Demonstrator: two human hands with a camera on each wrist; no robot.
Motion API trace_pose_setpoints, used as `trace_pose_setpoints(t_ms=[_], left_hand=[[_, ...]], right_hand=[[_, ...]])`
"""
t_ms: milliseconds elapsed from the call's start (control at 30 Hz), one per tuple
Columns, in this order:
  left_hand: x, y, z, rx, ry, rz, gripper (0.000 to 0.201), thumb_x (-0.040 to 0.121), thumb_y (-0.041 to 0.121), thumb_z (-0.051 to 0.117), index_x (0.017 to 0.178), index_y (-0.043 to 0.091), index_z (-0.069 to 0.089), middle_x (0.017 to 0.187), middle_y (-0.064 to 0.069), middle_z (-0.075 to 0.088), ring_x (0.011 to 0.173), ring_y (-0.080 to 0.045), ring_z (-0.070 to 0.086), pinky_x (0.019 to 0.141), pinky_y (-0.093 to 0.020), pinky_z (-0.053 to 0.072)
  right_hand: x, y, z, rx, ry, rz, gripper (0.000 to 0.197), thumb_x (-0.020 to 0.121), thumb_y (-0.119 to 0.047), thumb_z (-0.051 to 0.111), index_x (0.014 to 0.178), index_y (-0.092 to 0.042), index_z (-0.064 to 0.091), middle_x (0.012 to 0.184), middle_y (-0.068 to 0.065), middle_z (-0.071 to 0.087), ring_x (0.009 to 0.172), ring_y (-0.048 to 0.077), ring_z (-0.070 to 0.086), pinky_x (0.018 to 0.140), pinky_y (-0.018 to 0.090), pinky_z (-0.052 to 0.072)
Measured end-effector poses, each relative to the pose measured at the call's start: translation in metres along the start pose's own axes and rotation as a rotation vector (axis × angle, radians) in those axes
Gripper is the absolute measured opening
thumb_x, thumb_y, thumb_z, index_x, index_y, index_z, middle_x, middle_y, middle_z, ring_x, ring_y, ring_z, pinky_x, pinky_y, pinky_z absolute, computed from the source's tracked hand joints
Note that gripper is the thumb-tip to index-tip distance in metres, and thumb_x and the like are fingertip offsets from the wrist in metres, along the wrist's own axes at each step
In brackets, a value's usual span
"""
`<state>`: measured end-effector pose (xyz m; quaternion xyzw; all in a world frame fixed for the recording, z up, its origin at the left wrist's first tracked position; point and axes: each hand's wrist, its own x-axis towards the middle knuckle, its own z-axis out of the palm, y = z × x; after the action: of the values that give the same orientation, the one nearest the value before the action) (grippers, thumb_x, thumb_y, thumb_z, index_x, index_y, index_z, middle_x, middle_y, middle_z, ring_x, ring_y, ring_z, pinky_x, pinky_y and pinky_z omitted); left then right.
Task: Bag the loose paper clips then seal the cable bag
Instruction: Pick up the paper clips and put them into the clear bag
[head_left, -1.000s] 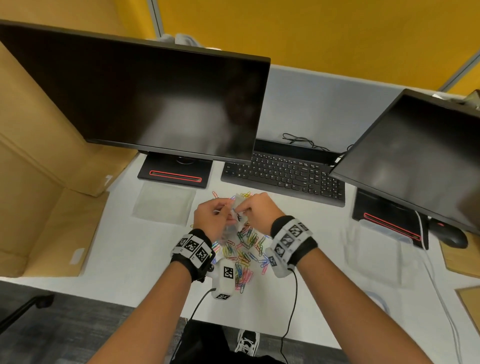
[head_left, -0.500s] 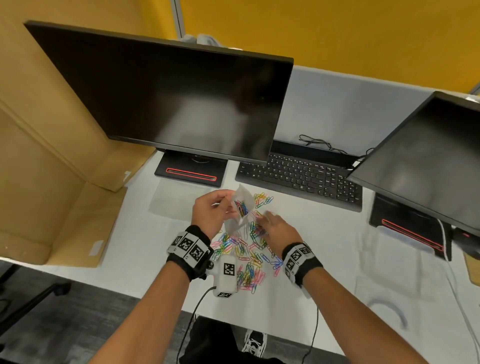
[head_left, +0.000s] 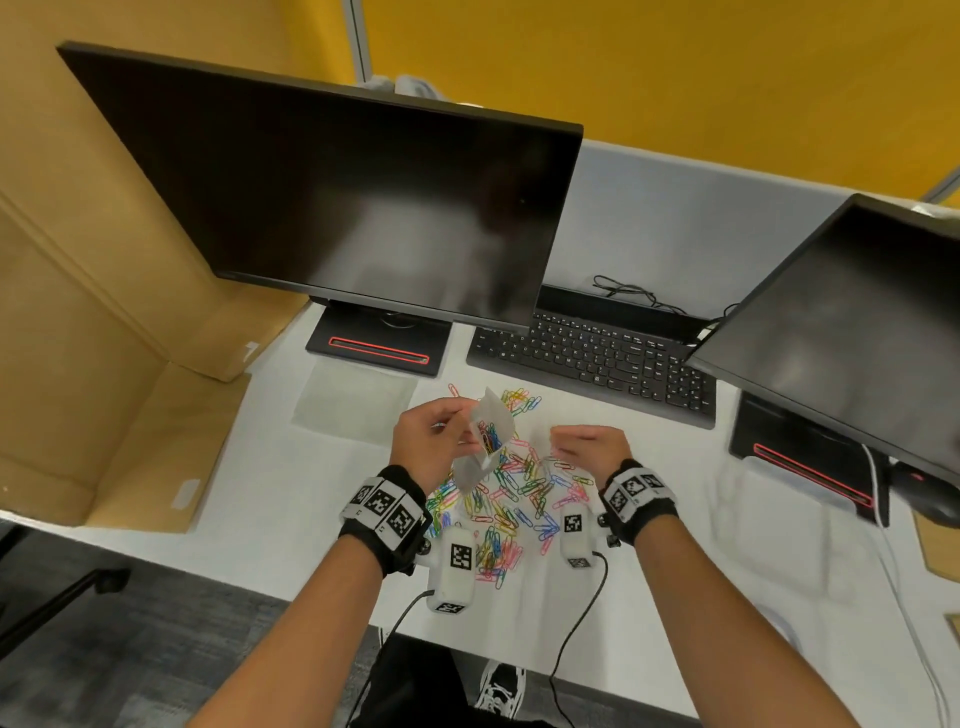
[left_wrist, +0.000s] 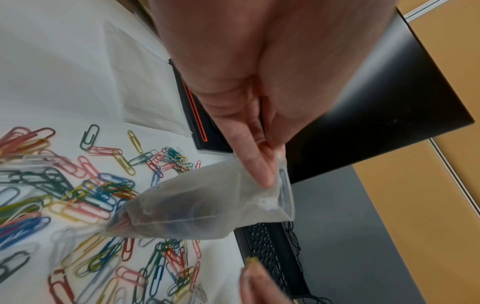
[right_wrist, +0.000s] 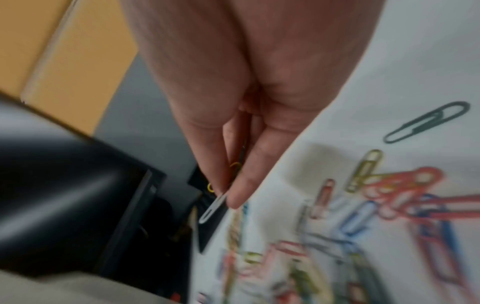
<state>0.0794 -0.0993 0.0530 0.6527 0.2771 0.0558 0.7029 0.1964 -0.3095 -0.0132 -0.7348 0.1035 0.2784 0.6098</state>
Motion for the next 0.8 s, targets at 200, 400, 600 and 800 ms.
trace_pose_setpoints(t_ms=[200,400,600,800], left_hand=[[0.004,-0.009,0.013,0.029,-0.048,-0.013,0.017,0.094,0.004,0.061,0.107,0.002,0.071,0.092,-0.017,0.067,0.062,-0.007,0.067,0.064,-0.031,0.062],[0.007,-0.011,0.023,0.027,-0.079,-0.007,0.014,0.095,0.004,0.060,0.101,0.005,0.073,0.088,-0.017,0.068,0.065,-0.014,0.067,0.067,-0.035,0.062],[0.010,-0.015,0.021,0.029,-0.091,0.008,0.016,0.094,0.006,0.061,0.105,0.004,0.073,0.086,-0.017,0.068,0.065,-0.013,0.067,0.069,-0.037,0.062],[0.010,-0.017,0.012,0.018,-0.105,0.017,0.016,0.092,0.005,0.064,0.106,0.003,0.072,0.089,-0.017,0.066,0.067,-0.018,0.069,0.067,-0.037,0.062]], right_hand=[[-0.044,-0.057,0.015,0.261,-0.206,-0.176,0.017,0.081,0.001,0.070,0.098,-0.002,0.072,0.096,0.013,0.073,0.087,0.020,0.070,0.079,0.024,0.058],[-0.059,-0.058,0.049,-0.614,-0.058,-0.582,0.012,0.082,-0.011,0.071,0.087,-0.019,0.078,0.080,-0.010,0.072,0.068,0.004,0.065,0.064,0.006,0.048],[-0.061,-0.059,0.011,-0.342,-0.133,-0.458,0.017,0.086,-0.005,0.065,0.096,-0.016,0.075,0.096,0.001,0.074,0.081,0.016,0.072,0.074,0.027,0.059],[-0.039,0.022,-0.057,-0.894,0.025,-0.005,0.083,0.064,-0.032,0.087,0.136,-0.025,0.046,0.123,0.007,0.049,0.110,0.024,0.056,0.098,0.037,0.048]])
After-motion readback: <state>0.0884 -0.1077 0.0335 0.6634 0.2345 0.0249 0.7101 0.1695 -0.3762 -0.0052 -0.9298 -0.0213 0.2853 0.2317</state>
